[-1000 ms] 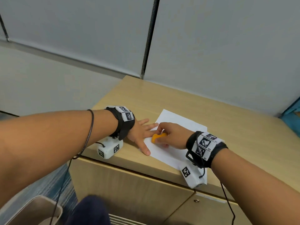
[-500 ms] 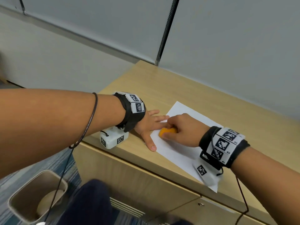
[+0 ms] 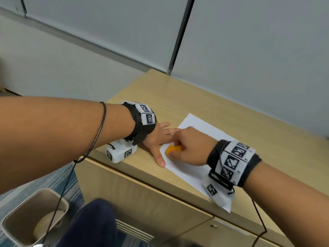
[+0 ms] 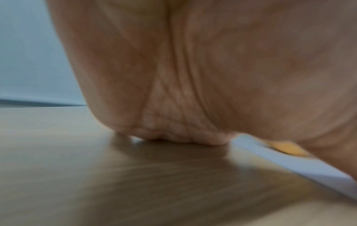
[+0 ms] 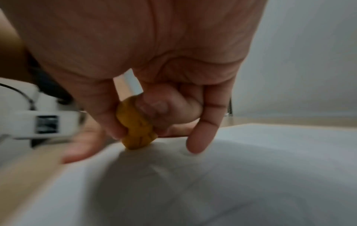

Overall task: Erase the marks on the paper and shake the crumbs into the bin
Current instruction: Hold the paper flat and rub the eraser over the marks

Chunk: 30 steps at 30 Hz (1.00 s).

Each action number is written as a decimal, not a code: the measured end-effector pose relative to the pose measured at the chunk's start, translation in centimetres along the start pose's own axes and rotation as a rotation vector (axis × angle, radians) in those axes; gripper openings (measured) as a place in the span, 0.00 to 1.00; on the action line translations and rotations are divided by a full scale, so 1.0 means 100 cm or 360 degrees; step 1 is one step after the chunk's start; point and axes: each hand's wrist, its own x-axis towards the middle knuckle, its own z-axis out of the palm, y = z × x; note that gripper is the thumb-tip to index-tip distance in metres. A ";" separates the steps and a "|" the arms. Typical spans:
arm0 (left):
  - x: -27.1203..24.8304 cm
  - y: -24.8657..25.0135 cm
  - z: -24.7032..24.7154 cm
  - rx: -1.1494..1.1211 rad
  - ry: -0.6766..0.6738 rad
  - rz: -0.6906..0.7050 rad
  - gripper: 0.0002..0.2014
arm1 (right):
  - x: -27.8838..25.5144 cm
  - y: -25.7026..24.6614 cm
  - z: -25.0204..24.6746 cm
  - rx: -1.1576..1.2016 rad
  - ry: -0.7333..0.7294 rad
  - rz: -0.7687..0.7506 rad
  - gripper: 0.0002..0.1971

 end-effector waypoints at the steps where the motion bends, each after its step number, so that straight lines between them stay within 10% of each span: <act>1: 0.001 -0.001 0.001 0.0000 -0.0014 -0.0005 0.55 | -0.002 -0.003 0.002 0.0058 -0.0050 -0.0036 0.19; 6: -0.004 0.004 -0.002 0.0025 0.0016 -0.0006 0.56 | 0.008 0.019 -0.008 0.0048 0.0110 0.0223 0.19; 30: 0.008 -0.006 0.004 0.0010 -0.0019 -0.0017 0.58 | -0.006 0.003 -0.012 0.0103 -0.0262 0.0023 0.18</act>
